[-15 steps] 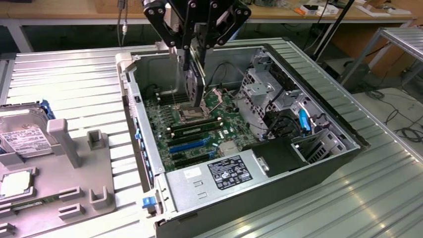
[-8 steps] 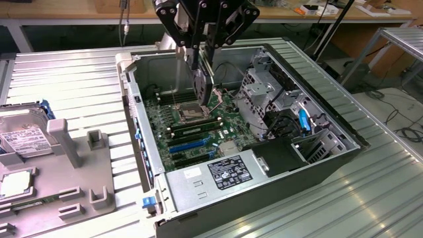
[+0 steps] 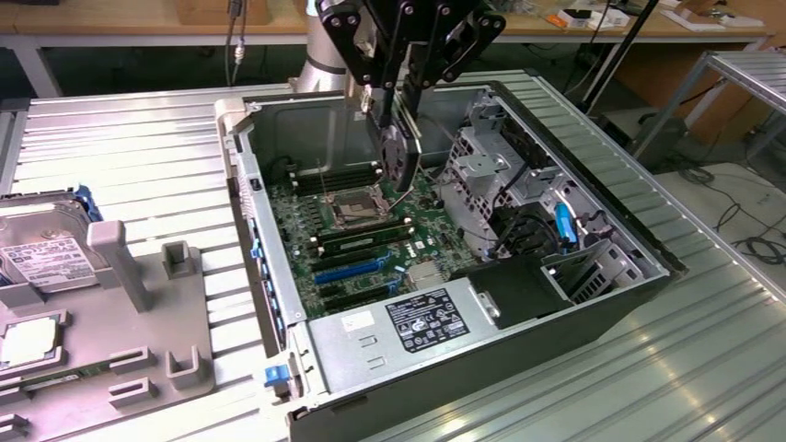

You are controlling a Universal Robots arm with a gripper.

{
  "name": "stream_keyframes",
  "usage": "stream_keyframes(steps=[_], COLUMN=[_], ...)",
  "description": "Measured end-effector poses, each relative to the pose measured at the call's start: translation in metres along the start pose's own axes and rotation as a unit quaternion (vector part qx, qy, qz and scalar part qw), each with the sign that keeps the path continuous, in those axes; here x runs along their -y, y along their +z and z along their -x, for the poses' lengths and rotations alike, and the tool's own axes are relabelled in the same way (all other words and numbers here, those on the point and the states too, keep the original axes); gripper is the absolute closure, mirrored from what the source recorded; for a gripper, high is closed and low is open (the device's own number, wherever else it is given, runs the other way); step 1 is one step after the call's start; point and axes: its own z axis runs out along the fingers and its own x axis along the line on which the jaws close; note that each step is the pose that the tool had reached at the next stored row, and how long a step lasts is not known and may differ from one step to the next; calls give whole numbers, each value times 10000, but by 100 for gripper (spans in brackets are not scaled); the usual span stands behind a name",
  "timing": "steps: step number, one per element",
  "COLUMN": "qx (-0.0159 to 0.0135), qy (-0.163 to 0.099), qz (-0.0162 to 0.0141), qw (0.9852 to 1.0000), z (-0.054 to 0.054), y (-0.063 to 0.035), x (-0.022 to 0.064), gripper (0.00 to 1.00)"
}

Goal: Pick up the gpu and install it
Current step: 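Pick up the gpu and move the gpu toward the slot, then insert the gpu into the slot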

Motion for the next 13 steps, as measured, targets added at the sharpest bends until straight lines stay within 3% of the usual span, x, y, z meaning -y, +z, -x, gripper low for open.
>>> stream_keyframes(steps=[13], qx=[0], qy=[-1], qz=[-2], qw=[10000], z=[1], y=[0], x=[-1], gripper=[73])
